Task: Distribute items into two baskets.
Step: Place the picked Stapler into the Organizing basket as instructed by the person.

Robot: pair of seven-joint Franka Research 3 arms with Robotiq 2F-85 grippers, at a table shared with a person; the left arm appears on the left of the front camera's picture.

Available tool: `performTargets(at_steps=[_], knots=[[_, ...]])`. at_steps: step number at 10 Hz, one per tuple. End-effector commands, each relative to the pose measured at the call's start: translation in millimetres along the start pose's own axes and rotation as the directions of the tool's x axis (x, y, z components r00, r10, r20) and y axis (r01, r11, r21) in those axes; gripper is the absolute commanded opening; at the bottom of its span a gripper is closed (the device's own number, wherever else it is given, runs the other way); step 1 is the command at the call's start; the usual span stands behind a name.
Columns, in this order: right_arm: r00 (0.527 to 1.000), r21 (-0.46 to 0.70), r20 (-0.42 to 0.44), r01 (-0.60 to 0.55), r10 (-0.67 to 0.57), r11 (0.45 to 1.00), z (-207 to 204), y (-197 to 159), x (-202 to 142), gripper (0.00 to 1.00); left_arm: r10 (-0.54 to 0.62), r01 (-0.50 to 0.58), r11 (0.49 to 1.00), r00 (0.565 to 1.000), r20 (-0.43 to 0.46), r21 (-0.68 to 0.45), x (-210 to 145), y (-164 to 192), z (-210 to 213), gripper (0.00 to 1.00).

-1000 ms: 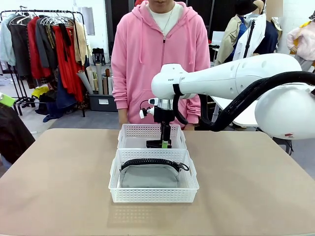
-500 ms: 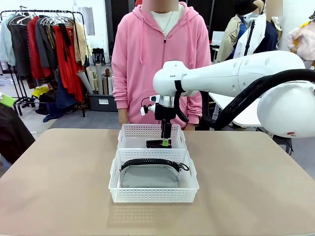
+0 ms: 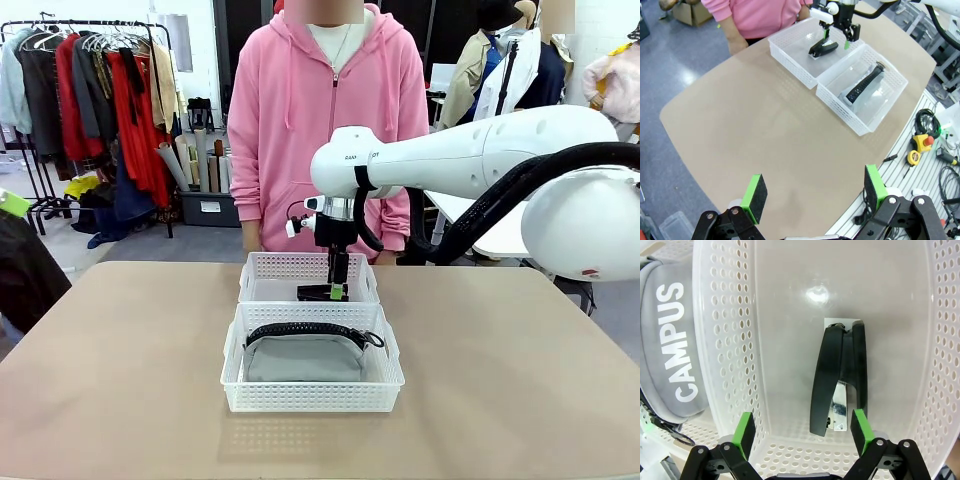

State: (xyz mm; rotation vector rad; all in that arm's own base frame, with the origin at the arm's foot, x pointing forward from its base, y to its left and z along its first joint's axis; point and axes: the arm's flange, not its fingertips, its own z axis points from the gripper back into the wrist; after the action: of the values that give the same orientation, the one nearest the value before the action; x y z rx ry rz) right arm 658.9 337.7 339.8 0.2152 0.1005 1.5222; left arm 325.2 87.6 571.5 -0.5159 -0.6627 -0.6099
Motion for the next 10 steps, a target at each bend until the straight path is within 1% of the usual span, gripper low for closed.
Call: performTargets(at_steps=[1,9,10], knots=[[1.0,-0.004,0.003,0.004,-0.004,1.0,2.7,0.3,0.7,1.0,-0.013,0.013,1.0,1.0,0.015,-0.011,-0.2,0.8,-0.8,1.0],[1.0,0.0,0.0,0.0,0.0,1.0,0.0,0.0,0.0,1.0,-0.013,0.013,1.0,1.0,0.015,-0.011,-0.2,0.8,-0.8,1.0],[0.996,-0.004,0.063,0.07,-0.07,0.998,23.7,4.1,-24.4,1.0,-0.013,0.013,1.0,1.0,0.015,-0.011,-0.2,0.8,-0.8,1.0]])
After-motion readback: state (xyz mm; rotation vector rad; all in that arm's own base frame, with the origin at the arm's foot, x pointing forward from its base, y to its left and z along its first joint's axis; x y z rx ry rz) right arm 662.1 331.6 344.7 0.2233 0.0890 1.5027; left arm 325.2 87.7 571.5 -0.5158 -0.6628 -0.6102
